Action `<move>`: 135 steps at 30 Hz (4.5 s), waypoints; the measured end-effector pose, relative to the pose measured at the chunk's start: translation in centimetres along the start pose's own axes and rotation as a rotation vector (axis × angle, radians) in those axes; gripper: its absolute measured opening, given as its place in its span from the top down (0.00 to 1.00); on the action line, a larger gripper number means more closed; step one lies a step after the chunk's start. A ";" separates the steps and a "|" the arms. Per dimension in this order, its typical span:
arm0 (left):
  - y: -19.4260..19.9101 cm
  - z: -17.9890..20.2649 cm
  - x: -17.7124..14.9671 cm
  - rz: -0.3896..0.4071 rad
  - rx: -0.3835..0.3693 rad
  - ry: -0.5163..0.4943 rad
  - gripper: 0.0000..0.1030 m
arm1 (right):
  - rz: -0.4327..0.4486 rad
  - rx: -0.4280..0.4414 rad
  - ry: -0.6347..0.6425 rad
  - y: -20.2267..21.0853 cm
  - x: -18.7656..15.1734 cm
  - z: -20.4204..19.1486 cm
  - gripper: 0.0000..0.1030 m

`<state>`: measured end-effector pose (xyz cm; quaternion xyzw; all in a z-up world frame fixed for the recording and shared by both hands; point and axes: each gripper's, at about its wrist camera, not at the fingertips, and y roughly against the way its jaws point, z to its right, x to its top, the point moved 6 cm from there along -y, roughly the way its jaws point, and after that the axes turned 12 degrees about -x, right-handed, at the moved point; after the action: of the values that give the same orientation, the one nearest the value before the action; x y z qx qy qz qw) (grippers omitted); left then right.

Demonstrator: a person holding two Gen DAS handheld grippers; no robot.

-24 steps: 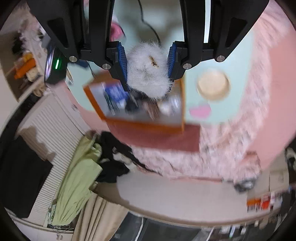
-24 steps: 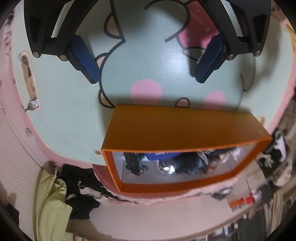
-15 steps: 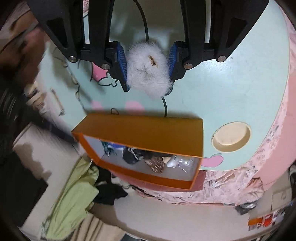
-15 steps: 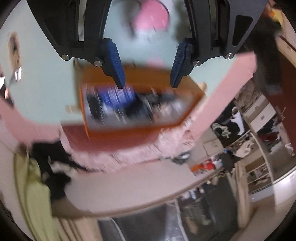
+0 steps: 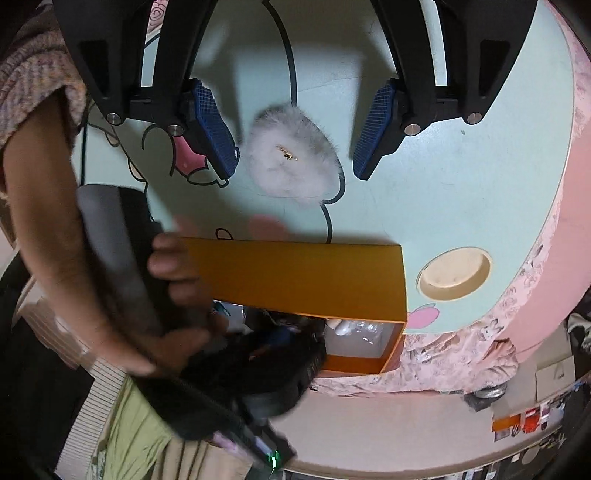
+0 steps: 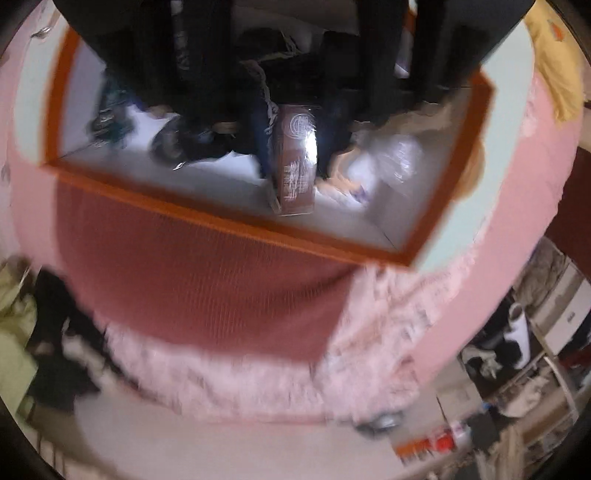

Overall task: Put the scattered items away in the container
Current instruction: 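Lift brown card box out with right tool while left tool grasps black lace cloth, then set black lace cloth on table with left tool while right tool lifts black pouch out, then lift doll keychain out with left tool while right tool grasps brown pompom in box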

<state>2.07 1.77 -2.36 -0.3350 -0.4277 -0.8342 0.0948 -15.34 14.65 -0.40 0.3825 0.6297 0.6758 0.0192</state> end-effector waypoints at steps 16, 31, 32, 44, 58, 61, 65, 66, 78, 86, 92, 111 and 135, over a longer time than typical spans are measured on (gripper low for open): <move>2.3 -1.4 5.5 0.073 -0.100 0.117 0.35 | 0.202 0.280 -0.154 10.5 -11.9 6.2 0.81; -11.0 2.3 14.7 -0.254 0.078 -0.188 0.36 | 0.271 0.103 -0.304 9.1 -17.0 8.6 0.21; -11.7 2.3 14.4 -0.276 0.060 -0.181 0.42 | 0.264 0.106 -0.311 9.1 -17.3 8.6 0.21; -8.1 2.0 16.8 -0.170 -0.121 -0.108 0.72 | 0.221 0.140 -0.353 8.9 -17.2 8.4 0.21; 4.0 -2.2 7.5 -0.059 -0.184 -0.013 0.71 | 0.288 0.385 -0.290 12.4 -13.5 5.8 0.21; 2.4 -3.8 4.8 -0.091 -0.103 0.021 0.71 | 0.282 0.387 -0.270 13.0 -9.8 5.2 0.23; 0.5 -4.0 2.5 -0.106 -0.085 0.057 0.69 | 0.195 0.344 -0.216 10.9 -4.5 4.0 0.33; 0.4 -3.7 2.0 -0.102 -0.091 0.064 0.69 | 0.145 0.302 -0.204 9.6 -3.6 3.5 0.38; 0.5 -0.9 0.7 -0.116 -0.148 0.026 0.41 | -0.109 0.285 -0.185 1.8 -2.9 1.0 0.60; 3.4 -2.3 3.1 -0.041 -0.105 0.046 0.41 | 0.218 0.370 -0.309 10.2 -2.5 6.3 0.60; 3.5 -1.5 9.4 -0.033 -0.068 -0.090 0.41 | 0.236 0.394 -0.236 14.2 -7.1 6.8 0.60; -11.9 -2.0 13.9 -0.369 0.296 -0.299 0.63 | 0.133 0.294 -0.232 10.2 -16.5 5.4 0.52; 6.7 -5.3 10.0 0.018 0.055 -0.033 0.68 | 0.199 0.461 -0.300 12.8 -10.7 5.3 0.51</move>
<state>-5.03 -5.19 6.22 -0.3498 -0.4489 -0.8157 0.1041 0.99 11.03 4.94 0.5322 0.7163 0.4493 -0.0420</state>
